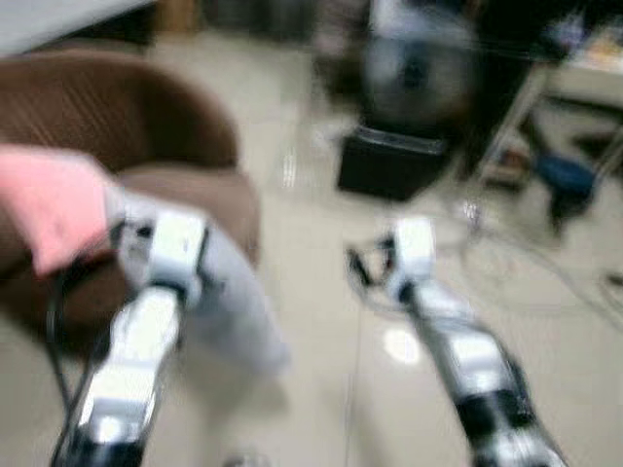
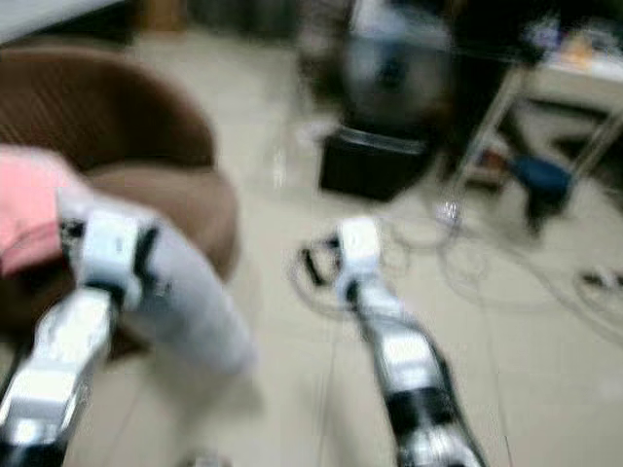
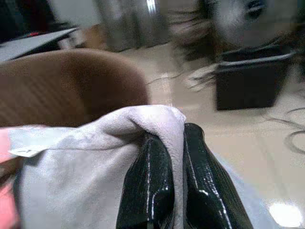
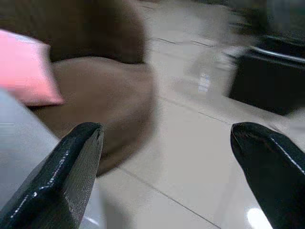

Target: Move the pillow to the sofa from floor

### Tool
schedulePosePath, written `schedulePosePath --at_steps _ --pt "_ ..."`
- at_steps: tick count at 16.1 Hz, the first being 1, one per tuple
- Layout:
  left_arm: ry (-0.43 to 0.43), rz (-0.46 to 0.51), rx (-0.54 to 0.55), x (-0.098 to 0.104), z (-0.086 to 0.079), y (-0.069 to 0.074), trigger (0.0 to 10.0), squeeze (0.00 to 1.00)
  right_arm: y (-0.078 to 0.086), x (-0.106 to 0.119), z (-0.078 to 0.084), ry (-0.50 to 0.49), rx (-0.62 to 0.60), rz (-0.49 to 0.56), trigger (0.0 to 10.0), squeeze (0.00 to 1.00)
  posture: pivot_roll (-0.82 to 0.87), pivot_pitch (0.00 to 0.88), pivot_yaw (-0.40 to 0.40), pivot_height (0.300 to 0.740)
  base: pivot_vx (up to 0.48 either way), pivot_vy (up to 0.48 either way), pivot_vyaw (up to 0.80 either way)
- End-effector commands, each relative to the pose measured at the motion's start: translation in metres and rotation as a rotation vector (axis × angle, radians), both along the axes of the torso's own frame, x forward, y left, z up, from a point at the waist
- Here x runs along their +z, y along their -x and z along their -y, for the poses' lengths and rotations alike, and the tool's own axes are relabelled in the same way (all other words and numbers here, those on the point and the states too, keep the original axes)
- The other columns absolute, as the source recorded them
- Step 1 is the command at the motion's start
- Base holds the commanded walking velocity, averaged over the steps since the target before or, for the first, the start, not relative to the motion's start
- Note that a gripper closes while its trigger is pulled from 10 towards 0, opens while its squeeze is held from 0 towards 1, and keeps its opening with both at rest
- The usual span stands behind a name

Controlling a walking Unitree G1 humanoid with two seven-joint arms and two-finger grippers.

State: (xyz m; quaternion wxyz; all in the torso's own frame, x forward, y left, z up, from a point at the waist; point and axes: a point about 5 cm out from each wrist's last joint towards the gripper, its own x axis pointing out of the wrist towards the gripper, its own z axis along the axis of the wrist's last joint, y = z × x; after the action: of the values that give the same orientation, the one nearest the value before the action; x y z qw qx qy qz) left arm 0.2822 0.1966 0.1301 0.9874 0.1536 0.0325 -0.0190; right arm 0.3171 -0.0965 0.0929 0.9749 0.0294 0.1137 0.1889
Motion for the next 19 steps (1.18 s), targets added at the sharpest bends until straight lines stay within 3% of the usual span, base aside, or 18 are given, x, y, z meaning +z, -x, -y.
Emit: schedulePosePath --at_steps 1,4,13,19 --pt "-0.001 0.057 -0.032 0.014 0.008 -0.003 10.0 0.00 -0.001 0.000 0.010 0.023 -0.027 0.004 10.0 0.00 0.20 0.000 -0.029 0.740 0.000 0.000 0.80" --pt "0.029 0.012 -0.026 0.011 0.005 -0.003 10.0 0.00 -0.001 -0.003 0.010 -0.015 -0.048 -0.020 10.0 0.00 0.20 0.000 -0.025 0.740 0.000 0.320 0.27" --pt "0.027 0.093 -0.051 0.030 0.007 -0.016 10.0 0.00 -0.003 -0.001 0.019 -0.040 -0.117 -0.011 10.0 0.00 0.16 0.000 0.037 0.740 0.000 0.053 0.00" --pt "0.035 0.109 -0.063 0.035 0.010 -0.020 10.0 0.00 -0.004 0.006 0.023 -0.040 -0.132 0.014 10.0 0.00 0.13 0.000 0.054 0.740 0.313 0.000 -0.54"
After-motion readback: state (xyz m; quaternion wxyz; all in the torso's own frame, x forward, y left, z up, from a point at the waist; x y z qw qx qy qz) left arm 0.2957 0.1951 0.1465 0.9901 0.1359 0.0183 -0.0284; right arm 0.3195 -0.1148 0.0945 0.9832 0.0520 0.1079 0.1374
